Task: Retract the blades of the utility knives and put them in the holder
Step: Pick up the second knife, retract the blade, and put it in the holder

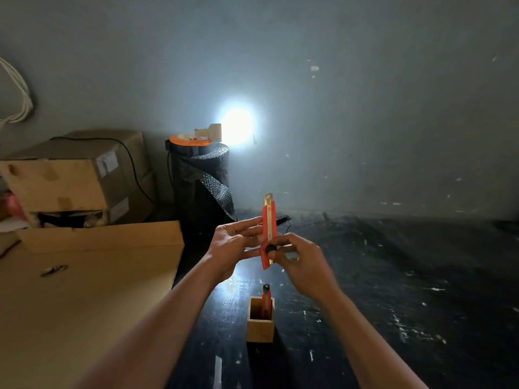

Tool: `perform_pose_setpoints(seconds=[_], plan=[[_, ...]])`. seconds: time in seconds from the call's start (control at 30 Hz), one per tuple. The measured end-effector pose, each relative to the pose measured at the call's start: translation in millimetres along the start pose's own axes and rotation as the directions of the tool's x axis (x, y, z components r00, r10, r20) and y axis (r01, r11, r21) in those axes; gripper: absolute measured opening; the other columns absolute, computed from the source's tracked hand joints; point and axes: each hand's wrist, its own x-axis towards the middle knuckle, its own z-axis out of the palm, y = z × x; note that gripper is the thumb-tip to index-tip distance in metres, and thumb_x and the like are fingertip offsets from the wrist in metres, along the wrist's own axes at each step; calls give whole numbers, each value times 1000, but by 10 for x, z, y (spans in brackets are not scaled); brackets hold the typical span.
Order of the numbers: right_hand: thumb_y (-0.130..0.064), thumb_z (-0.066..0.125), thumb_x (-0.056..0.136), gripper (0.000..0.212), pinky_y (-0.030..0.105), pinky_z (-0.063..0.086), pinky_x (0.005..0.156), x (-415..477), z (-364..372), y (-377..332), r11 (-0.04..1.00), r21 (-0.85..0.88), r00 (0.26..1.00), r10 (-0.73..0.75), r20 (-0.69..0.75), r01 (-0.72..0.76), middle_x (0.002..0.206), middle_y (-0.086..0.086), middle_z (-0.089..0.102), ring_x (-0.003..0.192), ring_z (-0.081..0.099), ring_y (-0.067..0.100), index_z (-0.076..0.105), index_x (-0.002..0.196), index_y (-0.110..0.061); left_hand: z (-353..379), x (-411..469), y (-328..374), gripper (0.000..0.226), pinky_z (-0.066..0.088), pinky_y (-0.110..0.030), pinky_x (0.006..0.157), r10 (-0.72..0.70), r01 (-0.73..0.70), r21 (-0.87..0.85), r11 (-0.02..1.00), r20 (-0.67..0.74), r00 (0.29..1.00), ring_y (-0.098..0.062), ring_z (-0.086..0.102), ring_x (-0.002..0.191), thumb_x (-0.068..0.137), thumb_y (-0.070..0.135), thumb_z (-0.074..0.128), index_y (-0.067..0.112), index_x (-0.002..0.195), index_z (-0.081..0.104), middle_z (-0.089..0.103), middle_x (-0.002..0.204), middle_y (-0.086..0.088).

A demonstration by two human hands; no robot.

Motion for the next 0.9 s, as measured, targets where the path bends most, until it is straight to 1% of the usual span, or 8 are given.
perform_pose_setpoints(seconds=[0.13,0.27,0.33,0.43,0.5,0.63,0.73,0.9], plan=[[-27,73,89,16,2,43,63,-24,2,-14,999,41,1000,23,-18,-23,101,-16,70,88,61,-11,70,105,-27,46,16,52,43,66,-36,69,36,-35,77,996,-4,999,-30,80,89,88,-18,62,6,122,72,80,106,-14],[-28,72,90,22,0,39,61,-47,0,-18,1000,11,1000,8,-15,-8,102,-25,64,85,57,-16,66,110,-33,70,23,49,43,65,-36,70,57,-55,106,993,-15,998,-30,80,89,89,-17,61,5,125,71,80,107,-13],[-26,70,91,24,-3,38,60,-49,-3,-23,1000,-9,1000,-8,-15,7,104,-24,62,82,55,-16,66,114,-33,82,25,50,42,65,-36,70,66,-64,112,992,-15,998,-31,80,90,90,-17,62,4,125,70,80,107,-14],[-30,71,89,18,1,37,64,-44,0,-32,1000,-8,999,6,-49,-6,100,-23,62,80,56,-13,62,105,-33,110,23,50,41,65,-32,66,80,-78,122,989,-17,997,-27,81,86,90,-15,62,4,125,70,82,99,-7],[-34,72,87,19,4,36,65,-49,3,-37,1000,8,996,26,-85,-25,92,-27,61,77,58,-13,58,100,-33,140,12,53,41,64,-29,63,84,-82,132,988,-14,996,-22,81,81,90,-16,62,5,125,70,82,92,0],[-29,73,89,29,-4,38,60,-82,-10,-43,1000,6,998,-11,-67,11,91,-39,54,79,55,-27,54,107,-42,152,14,61,41,64,-29,63,83,-80,128,989,-16,996,-23,81,80,90,-17,61,5,124,71,83,90,-1],[-23,70,91,26,-9,36,66,-75,-22,-23,999,-19,998,-49,-47,48,99,-30,58,81,55,-26,63,111,-38,129,38,58,40,65,-32,67,92,-86,140,986,-32,995,-26,81,85,91,-14,64,5,125,70,83,95,-3],[-34,73,87,20,2,36,65,-62,4,-19,1000,10,996,16,-89,-15,86,-36,55,74,57,-18,57,98,-35,173,17,59,42,63,-26,60,86,-83,152,985,-16,996,-18,81,76,90,-17,62,7,123,71,82,85,4]])
